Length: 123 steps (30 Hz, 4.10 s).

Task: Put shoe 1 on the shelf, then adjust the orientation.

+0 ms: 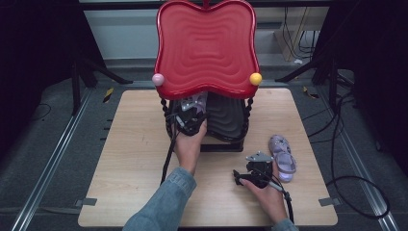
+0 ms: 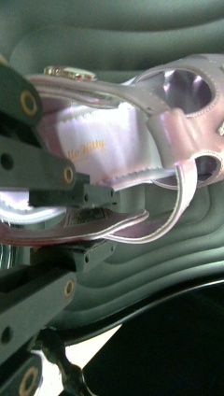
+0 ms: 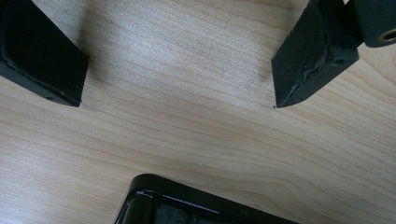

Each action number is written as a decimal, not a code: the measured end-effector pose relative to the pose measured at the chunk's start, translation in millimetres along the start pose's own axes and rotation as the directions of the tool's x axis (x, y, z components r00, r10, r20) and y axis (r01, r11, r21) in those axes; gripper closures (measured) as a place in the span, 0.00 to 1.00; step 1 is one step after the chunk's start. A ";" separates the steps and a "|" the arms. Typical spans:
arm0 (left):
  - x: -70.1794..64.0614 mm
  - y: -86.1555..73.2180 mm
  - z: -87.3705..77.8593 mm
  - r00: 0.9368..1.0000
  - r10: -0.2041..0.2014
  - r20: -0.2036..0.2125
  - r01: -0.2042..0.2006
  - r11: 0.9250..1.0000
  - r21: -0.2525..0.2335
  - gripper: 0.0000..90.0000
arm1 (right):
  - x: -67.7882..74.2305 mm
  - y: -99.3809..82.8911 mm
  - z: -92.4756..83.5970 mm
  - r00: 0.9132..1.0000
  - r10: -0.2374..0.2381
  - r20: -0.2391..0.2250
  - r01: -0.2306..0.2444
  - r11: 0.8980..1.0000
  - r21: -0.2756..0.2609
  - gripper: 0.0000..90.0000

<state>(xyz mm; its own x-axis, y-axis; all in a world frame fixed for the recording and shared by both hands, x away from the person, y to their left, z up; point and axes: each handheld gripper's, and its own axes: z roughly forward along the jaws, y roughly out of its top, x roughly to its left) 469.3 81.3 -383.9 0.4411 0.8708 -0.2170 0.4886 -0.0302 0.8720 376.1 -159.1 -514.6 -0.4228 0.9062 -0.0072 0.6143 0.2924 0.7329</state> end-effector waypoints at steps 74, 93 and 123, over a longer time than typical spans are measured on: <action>101.7 -119.0 -123.9 0.997 0.061 -0.042 -0.052 0.982 0.182 0.10 | -74.0 45.7 -127.0 0.987 0.005 0.162 -0.012 0.999 0.043 0.53; 140.5 -144.3 -126.6 0.988 0.000 -0.152 0.030 0.980 0.196 0.11 | -125.8 31.8 -101.0 0.983 0.119 0.141 -0.149 0.962 0.226 0.59; 140.9 -150.7 -123.4 0.985 0.031 -0.169 0.008 0.975 0.222 0.12 | -132.0 16.4 -83.4 0.996 0.058 0.074 -0.078 0.949 0.306 0.92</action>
<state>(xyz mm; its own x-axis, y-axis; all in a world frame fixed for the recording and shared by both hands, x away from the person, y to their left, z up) 364.9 269.1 -491.7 0.3221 0.9400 -0.1130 0.6467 -0.1313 0.7513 386.5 -299.4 -444.9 -0.3360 0.9417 -0.0150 0.8199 0.3003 0.4874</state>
